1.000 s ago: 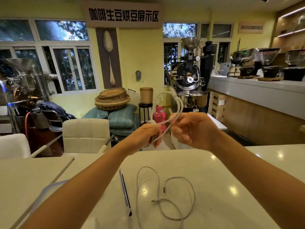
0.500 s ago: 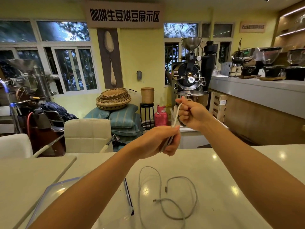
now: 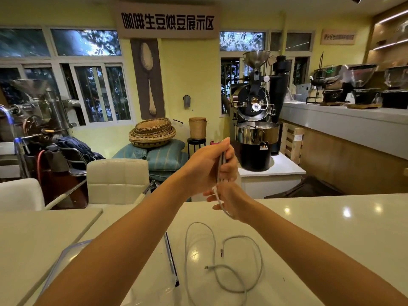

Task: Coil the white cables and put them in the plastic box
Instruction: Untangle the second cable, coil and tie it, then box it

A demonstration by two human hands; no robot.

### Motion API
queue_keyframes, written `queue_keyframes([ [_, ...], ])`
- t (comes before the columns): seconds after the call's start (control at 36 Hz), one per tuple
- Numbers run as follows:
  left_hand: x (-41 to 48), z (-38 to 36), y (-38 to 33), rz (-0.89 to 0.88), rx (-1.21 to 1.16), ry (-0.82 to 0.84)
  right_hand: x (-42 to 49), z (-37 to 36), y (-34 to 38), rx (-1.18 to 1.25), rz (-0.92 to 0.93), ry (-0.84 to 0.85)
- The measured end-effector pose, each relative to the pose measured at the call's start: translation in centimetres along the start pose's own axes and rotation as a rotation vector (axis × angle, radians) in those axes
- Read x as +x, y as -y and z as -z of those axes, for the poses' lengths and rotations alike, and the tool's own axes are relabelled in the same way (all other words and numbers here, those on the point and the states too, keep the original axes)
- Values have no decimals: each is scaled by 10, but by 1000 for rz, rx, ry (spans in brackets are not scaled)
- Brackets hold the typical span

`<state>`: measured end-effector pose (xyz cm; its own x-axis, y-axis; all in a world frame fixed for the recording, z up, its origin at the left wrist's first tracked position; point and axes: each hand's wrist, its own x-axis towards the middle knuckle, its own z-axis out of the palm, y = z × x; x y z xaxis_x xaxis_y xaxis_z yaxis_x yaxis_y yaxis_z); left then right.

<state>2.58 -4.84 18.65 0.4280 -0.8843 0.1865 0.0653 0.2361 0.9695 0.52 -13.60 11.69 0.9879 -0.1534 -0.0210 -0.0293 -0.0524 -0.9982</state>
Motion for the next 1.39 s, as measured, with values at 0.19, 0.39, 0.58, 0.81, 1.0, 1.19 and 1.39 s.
queue_keyframes([
  [0.19, 1, 5, 0, -19, 31, -71, -9, 8, 4, -171, 379, -132],
  [0.39, 3, 0, 3, -4, -7, -58, -5, 17, 4, -298, 603, -403],
  [0.58, 11, -4, 6, 1, -69, -36, -7, 12, 12, -315, 567, -214],
  [0.81, 11, 4, -5, -46, 89, -126, -29, -10, -6, 70, 153, 171],
  [1.0, 5, 27, 5, -72, 547, -299, -51, -5, -9, 92, 35, 167],
  [1.19, 2, 44, 22, -34, 700, -333, -60, 30, 24, 266, 98, 359],
  [1.39, 1, 36, 42, 57, 634, -165, -41, 53, 60, 423, 195, 338],
])
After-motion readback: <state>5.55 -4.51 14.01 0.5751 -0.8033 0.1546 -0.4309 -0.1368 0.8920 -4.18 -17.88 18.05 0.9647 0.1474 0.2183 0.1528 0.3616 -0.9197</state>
